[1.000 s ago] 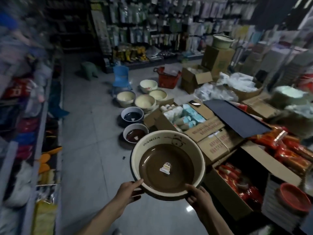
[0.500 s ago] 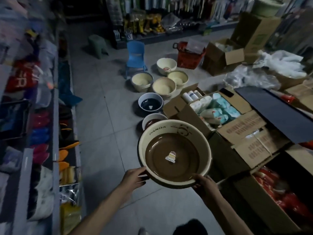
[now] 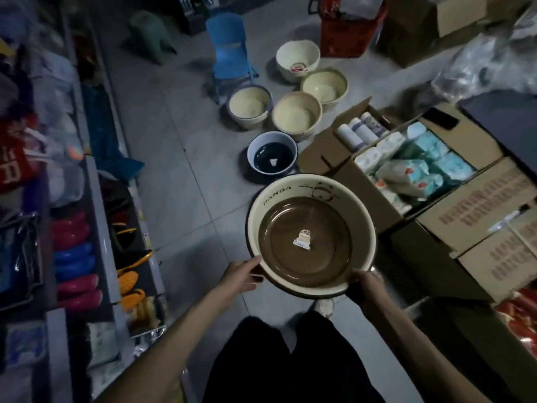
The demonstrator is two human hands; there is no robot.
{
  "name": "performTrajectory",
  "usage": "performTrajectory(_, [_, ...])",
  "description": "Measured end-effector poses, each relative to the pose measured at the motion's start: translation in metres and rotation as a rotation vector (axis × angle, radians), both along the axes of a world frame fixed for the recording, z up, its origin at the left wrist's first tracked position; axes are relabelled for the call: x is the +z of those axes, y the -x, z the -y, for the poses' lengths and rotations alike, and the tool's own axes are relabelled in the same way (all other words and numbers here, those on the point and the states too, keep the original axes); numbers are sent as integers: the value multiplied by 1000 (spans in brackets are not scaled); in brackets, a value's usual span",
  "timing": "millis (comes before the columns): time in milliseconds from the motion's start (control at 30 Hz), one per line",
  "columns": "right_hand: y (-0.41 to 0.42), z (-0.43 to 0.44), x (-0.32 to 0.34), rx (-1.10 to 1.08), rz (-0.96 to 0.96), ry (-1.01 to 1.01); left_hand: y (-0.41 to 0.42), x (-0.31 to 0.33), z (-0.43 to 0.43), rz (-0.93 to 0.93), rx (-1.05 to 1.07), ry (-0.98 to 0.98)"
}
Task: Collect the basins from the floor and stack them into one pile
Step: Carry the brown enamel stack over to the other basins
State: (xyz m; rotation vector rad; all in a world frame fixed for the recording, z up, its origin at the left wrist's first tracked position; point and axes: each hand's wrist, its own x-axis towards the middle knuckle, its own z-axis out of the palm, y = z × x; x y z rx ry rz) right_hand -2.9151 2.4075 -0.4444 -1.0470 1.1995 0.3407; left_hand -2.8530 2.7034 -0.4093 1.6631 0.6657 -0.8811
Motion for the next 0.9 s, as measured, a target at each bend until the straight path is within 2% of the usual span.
performTrajectory(300, [-121, -32, -25, -148, -71, -13, -195, -19, -16, -13, -250, -45])
performTrajectory(567, [-216, -110, -44, -676, -58, -37, -393, -54, -10, -56, -695, -54])
performTrajectory(767, [-251, -182, -27, -969, 3, -46, -486, -34, 0, 61, -1049, -44])
performTrajectory(900, [-264, -229, -19, -1102, -10, 5, -512, -35, -13, 133, -1223, 17])
